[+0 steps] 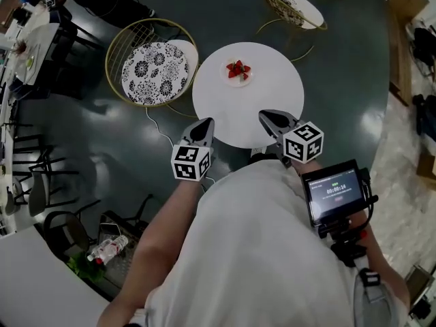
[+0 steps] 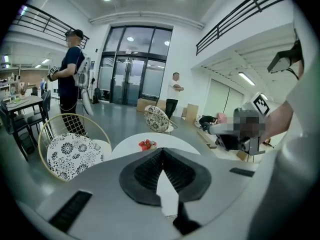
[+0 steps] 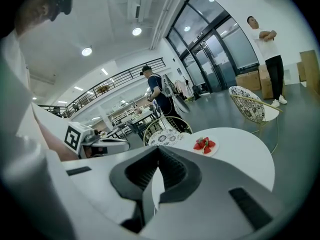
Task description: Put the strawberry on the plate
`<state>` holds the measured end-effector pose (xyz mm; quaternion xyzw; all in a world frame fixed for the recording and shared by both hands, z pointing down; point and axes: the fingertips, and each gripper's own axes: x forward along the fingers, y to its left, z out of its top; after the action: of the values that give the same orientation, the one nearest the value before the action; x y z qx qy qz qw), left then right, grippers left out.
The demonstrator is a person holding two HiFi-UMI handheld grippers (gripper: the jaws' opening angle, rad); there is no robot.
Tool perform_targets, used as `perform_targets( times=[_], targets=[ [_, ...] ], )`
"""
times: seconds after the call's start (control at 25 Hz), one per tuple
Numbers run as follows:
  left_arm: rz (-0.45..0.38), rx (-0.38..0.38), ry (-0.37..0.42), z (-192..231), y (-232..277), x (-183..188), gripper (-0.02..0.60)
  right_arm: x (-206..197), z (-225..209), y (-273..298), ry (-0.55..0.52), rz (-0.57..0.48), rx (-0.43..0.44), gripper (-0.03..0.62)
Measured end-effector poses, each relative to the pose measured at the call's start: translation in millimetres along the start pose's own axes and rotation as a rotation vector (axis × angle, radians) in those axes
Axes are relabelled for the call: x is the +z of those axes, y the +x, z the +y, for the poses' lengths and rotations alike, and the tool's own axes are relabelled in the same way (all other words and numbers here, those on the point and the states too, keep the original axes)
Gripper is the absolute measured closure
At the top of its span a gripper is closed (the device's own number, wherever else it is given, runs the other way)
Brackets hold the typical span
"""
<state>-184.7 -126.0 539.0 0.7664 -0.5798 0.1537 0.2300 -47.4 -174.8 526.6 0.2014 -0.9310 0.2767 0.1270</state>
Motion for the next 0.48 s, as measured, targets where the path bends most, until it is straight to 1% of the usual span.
perform_targets(
  times=[0.24, 0.36, 0.48],
  targets=[
    [-0.012, -0.022, 0.017, -17, -27, -4, 0.574, -8, 25, -18, -0.006, -0.016, -0.001, 0.586],
    [-0.012, -0.042, 0.021, -34, -51, -5, 0.574, -9, 47, -38, -0.012, -0.028, -0.004, 0.586],
    [-0.013, -0.065, 0.032, -48, -60, -9, 0.574, -16, 56, -50, -0.021, -0.036, -0.006, 0.586]
  ],
)
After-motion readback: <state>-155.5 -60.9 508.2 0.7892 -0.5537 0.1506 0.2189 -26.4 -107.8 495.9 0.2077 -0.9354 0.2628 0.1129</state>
